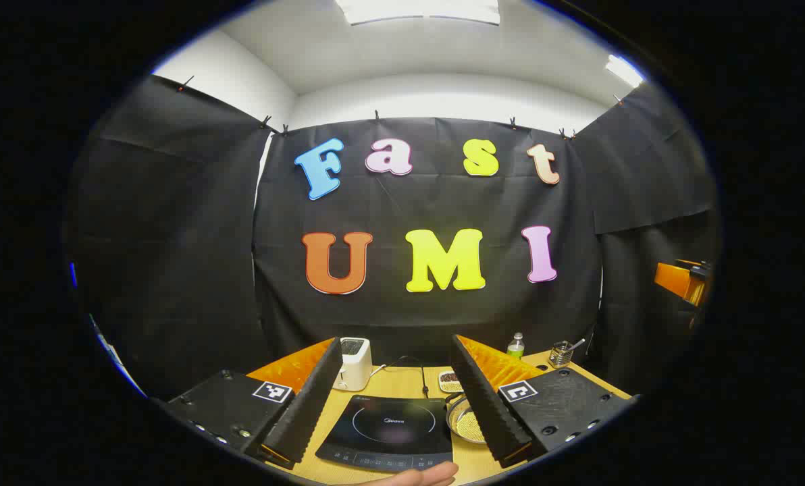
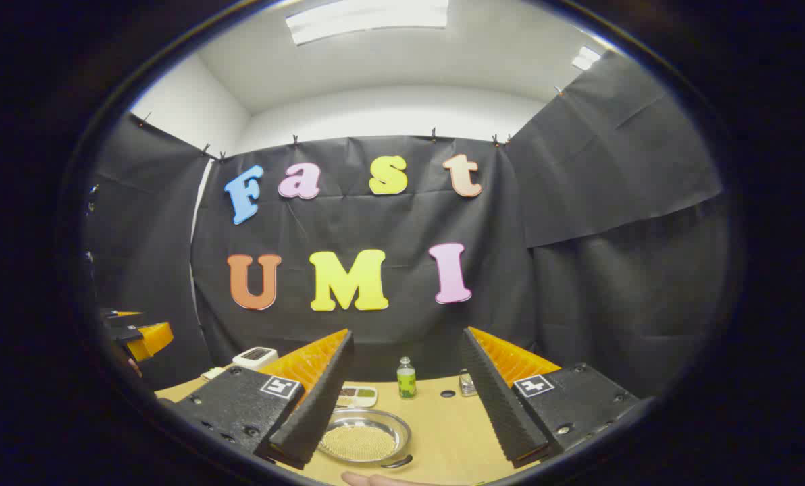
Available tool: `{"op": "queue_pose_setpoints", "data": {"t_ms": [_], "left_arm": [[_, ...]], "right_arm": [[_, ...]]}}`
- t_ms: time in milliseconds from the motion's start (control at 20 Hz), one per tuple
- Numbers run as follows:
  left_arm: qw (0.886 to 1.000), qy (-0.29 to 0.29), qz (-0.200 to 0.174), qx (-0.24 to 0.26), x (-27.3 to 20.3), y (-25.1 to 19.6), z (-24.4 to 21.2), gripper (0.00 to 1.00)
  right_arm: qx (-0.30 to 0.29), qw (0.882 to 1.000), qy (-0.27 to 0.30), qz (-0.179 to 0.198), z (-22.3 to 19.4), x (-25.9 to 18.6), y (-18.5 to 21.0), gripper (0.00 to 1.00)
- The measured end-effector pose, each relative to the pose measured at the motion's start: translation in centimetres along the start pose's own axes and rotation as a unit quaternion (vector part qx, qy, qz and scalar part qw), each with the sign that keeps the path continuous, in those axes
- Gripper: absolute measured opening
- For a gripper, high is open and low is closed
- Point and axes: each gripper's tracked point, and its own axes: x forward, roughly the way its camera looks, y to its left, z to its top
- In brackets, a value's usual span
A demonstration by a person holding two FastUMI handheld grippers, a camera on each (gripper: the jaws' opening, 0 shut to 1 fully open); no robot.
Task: First push the handle of the pot to place it horizontally, then grasp the pot with both hands and set it on the induction cooktop.
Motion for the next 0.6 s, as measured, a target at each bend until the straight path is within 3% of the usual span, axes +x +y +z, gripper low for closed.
{"op": "queue_pose_setpoints", "data": {"t_ms": [100,150,600], "left_arm": [[1.000,-0.004,-0.004,0.006,0.0,-0.3,0.1,0.95],[1.000,-0.006,-0.003,0.007,0.0,-0.3,0.1,0.95],[1.000,-0.002,-0.007,0.009,-0.3,-0.8,-0.5,0.95]], "right_arm": [[-0.001,1.000,0.004,-0.001,-0.3,0.2,-0.1,1.00],[-0.003,1.000,0.008,0.000,-0.6,0.3,0.0,0.96],[-0.013,0.999,0.028,0.014,-1.9,0.7,1.2,0.96]]}}
